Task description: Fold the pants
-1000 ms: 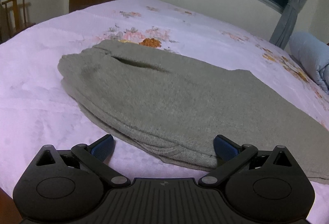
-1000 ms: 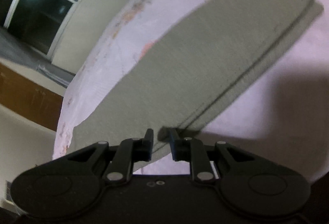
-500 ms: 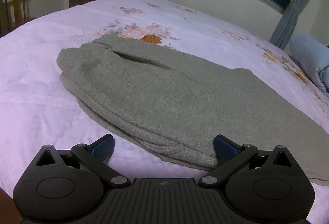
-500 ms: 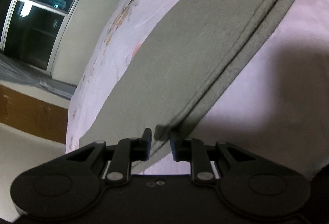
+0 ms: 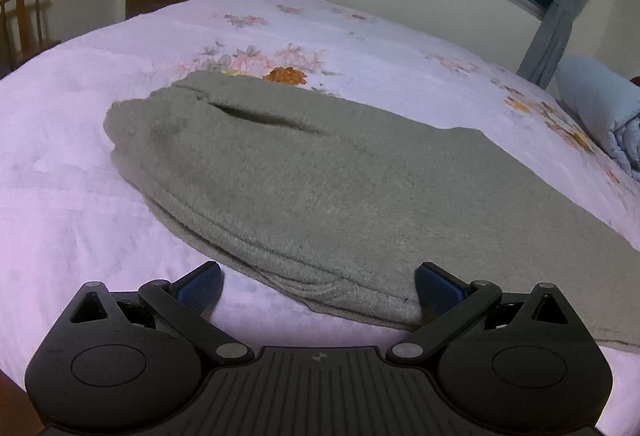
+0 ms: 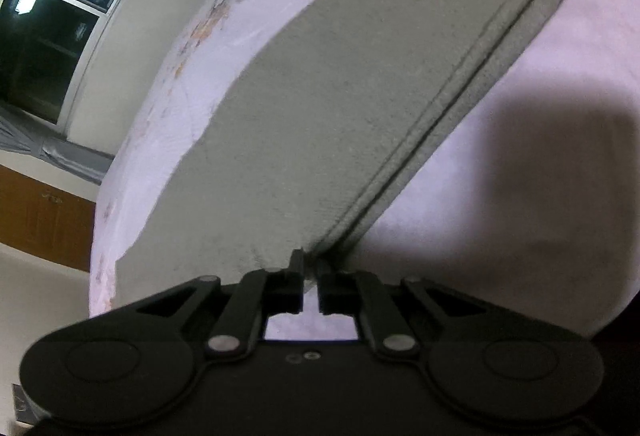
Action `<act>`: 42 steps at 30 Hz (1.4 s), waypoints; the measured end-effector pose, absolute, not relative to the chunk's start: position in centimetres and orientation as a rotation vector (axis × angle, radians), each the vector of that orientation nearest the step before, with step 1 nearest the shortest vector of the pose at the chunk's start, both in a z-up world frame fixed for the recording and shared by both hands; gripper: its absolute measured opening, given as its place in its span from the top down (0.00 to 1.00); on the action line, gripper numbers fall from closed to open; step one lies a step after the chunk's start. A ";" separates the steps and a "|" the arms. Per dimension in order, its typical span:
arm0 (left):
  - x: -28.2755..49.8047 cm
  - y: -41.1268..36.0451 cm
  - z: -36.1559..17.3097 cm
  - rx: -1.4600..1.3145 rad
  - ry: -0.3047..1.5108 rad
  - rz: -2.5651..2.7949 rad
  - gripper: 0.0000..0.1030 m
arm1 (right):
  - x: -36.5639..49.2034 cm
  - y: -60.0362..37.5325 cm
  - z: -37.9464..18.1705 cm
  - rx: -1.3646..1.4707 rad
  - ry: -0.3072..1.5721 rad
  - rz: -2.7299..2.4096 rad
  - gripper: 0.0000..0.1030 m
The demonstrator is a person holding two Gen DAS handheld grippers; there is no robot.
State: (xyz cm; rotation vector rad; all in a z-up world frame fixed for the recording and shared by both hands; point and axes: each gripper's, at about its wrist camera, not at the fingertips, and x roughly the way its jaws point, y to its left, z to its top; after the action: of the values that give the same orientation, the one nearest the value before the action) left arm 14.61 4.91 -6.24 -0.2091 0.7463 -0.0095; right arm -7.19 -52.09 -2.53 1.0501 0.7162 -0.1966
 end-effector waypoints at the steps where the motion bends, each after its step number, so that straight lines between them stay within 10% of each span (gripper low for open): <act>1: 14.5 5.1 -6.2 -0.213 0.745 -0.008 0.00 | -8.3 -52.7 -1.7 1.037 0.681 -0.219 0.80; 19: 15.4 3.9 -6.5 -0.187 0.778 0.004 0.00 | -14.6 -65.3 -2.6 1.219 0.336 -0.489 0.84; 22: 15.5 4.0 -6.6 -0.189 0.783 0.005 0.00 | -14.4 -65.4 -2.9 1.223 0.361 -0.466 1.00; 33: 15.5 4.0 -6.7 -0.188 0.787 -0.002 0.00 | -16.4 -64.3 -3.2 1.210 0.342 -0.501 1.00; 36: 15.2 3.7 -6.4 -0.176 0.777 0.005 0.00 | -17.4 -63.8 -2.0 1.188 0.322 -0.563 0.82; 42: 15.4 0.6 -5.8 -0.046 0.751 -0.023 0.00 | -12.1 -56.4 1.8 0.985 0.452 -0.219 0.81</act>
State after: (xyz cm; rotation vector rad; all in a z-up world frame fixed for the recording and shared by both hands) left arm 15.36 0.62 -5.80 -0.0461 0.7507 -0.0233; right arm -12.14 -56.41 1.77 0.9848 0.4518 -0.2188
